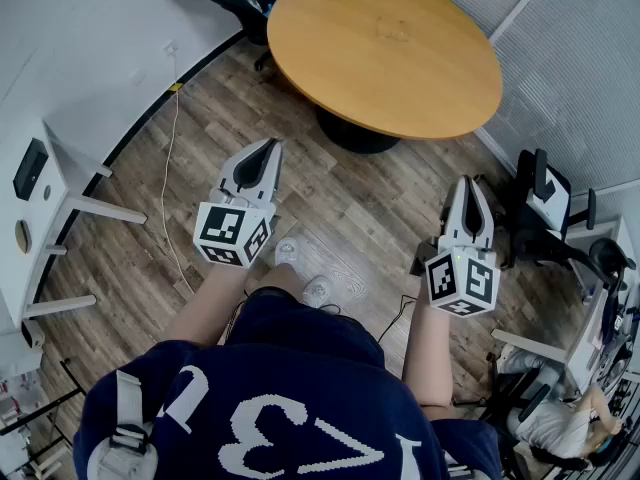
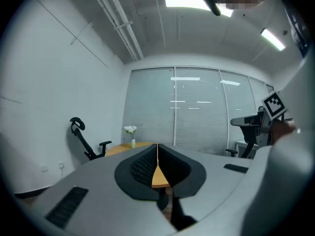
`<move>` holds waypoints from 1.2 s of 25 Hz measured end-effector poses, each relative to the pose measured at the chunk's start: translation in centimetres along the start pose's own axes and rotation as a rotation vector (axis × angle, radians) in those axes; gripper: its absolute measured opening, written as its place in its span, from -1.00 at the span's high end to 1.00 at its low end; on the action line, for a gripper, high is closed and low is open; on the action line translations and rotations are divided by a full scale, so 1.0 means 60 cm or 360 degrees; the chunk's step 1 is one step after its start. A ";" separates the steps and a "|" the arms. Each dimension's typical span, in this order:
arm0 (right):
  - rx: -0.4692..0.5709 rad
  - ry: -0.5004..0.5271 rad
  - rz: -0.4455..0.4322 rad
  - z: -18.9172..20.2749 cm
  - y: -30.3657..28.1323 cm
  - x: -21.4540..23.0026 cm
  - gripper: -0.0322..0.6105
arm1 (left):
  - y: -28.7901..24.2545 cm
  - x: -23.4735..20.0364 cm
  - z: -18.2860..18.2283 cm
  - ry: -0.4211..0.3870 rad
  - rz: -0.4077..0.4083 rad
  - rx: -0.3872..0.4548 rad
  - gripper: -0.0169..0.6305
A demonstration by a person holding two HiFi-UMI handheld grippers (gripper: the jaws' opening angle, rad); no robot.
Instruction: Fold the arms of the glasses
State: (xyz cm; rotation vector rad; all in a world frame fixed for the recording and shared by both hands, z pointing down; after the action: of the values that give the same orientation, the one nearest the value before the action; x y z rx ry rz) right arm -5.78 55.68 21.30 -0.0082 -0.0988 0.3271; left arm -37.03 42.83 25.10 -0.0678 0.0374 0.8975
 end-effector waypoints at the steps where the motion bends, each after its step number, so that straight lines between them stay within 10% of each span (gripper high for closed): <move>1: 0.0004 0.0002 -0.0006 -0.002 -0.001 0.000 0.81 | -0.002 0.002 -0.003 -0.0005 -0.0002 0.0005 0.89; 18: 0.0056 -0.0046 -0.0053 -0.020 -0.017 0.022 0.81 | -0.040 0.014 -0.020 -0.0037 0.0011 0.0020 0.89; 30: 0.0060 0.0089 0.0000 -0.032 -0.198 0.038 0.81 | -0.240 -0.080 -0.024 0.0011 0.0098 0.0058 0.89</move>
State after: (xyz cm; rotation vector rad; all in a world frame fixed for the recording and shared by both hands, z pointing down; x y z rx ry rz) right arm 0.34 45.20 19.91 0.0200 -0.0373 0.3284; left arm -28.74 30.03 24.56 -0.0361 0.0625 0.9577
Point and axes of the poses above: the fingertips, and each gripper's own axes: y backward along the fingers, x to its right, z out of its underside, the point moved 6 cm from there along y, backward along the fingers, and after that the axes turned 10 degrees about z, right-handed, at the moved point
